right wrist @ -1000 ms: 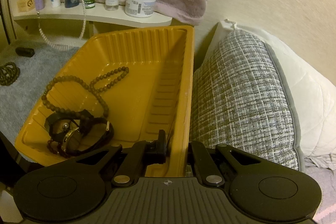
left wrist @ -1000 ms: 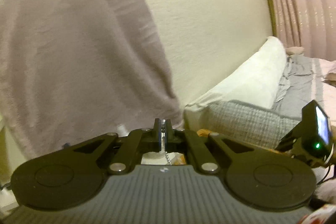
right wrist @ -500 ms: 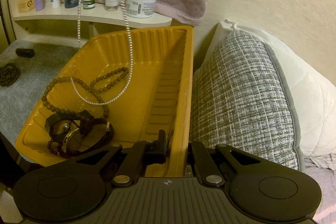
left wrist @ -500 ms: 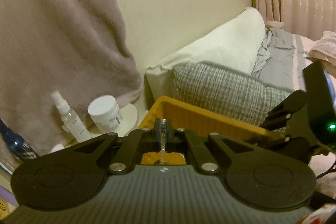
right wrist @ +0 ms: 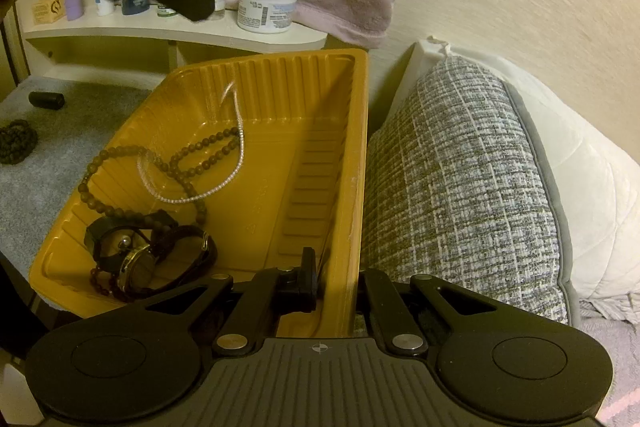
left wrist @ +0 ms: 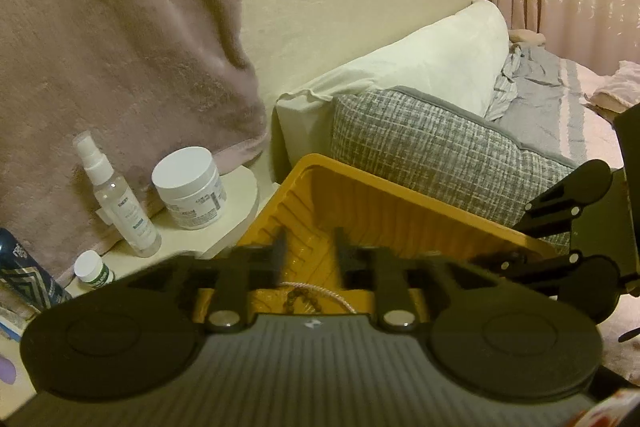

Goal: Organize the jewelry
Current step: 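Lift the pearl necklace into the orange tray and open the left tool, then move the left tool back toward the dark green bead necklace, then grasp the dark green bead necklace with the left tool and lift it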

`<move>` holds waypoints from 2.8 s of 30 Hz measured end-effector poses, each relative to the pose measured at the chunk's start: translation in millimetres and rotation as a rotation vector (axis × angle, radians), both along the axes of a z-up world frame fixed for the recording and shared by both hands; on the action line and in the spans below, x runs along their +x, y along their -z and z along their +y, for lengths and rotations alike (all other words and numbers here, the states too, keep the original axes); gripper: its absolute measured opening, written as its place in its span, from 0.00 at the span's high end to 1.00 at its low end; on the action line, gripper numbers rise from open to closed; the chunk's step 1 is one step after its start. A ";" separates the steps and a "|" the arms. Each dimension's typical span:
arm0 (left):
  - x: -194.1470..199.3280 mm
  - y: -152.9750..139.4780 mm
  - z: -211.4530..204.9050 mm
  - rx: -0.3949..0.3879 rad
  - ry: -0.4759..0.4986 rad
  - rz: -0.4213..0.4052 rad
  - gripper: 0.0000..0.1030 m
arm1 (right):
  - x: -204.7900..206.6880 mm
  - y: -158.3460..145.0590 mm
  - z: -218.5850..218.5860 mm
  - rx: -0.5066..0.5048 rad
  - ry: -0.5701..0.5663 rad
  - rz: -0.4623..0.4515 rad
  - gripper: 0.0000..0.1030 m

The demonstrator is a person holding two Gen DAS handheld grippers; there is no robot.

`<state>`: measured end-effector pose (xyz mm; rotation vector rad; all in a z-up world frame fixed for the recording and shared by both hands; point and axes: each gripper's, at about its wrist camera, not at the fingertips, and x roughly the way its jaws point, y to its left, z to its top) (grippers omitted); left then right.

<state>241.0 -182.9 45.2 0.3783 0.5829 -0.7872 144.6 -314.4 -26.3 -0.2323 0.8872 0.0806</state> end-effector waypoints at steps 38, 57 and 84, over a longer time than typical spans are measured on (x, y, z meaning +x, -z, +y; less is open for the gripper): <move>-79.6 67.6 232.3 0.070 -0.723 -0.023 0.60 | -0.2 1.0 0.3 -0.007 0.004 0.000 0.96; -113.5 127.5 226.4 0.223 -0.597 -0.009 0.60 | 1.3 5.1 -2.5 -0.009 0.010 0.009 0.95; -70.2 134.9 224.1 0.404 -0.152 0.100 0.92 | 2.0 7.3 -5.1 -0.014 0.010 0.012 0.95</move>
